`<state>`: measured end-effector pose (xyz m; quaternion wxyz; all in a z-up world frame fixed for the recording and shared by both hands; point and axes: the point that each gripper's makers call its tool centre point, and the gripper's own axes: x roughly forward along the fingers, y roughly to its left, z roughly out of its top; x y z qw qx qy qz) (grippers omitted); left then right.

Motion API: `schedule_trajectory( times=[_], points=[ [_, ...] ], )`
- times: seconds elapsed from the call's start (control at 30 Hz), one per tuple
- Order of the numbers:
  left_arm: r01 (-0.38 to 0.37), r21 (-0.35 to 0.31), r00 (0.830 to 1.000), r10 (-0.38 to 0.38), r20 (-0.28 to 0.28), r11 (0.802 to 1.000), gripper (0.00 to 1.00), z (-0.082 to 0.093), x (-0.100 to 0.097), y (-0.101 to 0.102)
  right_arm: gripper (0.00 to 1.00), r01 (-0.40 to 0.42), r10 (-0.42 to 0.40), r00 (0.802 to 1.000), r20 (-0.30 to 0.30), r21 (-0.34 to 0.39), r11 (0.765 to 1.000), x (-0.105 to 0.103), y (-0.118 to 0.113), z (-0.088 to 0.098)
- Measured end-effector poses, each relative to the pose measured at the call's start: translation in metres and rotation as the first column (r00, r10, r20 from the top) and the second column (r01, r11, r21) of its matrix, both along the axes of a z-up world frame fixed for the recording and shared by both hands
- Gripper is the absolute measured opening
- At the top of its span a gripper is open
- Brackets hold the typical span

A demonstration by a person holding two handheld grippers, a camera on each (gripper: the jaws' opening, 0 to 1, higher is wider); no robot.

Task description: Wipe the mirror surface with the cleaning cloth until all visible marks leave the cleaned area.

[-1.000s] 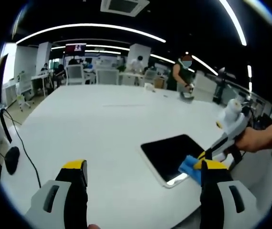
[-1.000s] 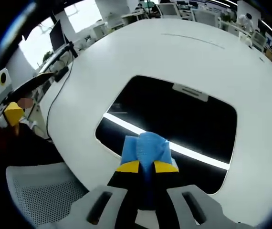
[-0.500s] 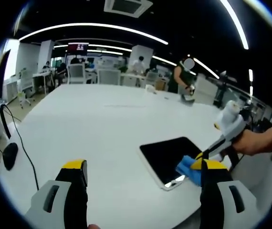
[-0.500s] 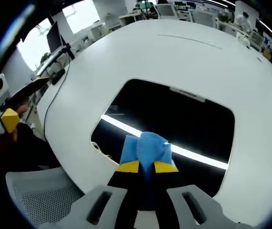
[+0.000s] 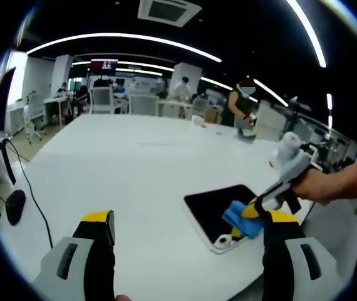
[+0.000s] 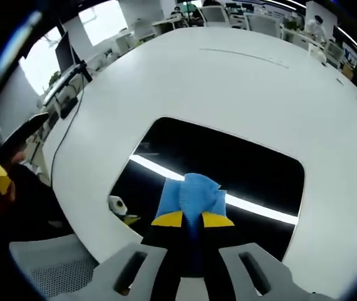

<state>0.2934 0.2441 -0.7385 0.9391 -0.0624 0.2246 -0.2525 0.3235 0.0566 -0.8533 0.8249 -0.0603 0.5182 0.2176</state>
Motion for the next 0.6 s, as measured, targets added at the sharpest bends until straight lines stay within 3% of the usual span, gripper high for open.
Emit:
schedule_trajectory(
  times=[0.6],
  points=[
    [-0.009, -0.008, 1.000, 0.009, -0.012, 1.000, 1.00, -0.001, -0.005, 0.003, 0.04, 0.005, -0.005, 1.000, 0.028, -0.018, 1.000, 0.045, 0.000, 0.000]
  ],
)
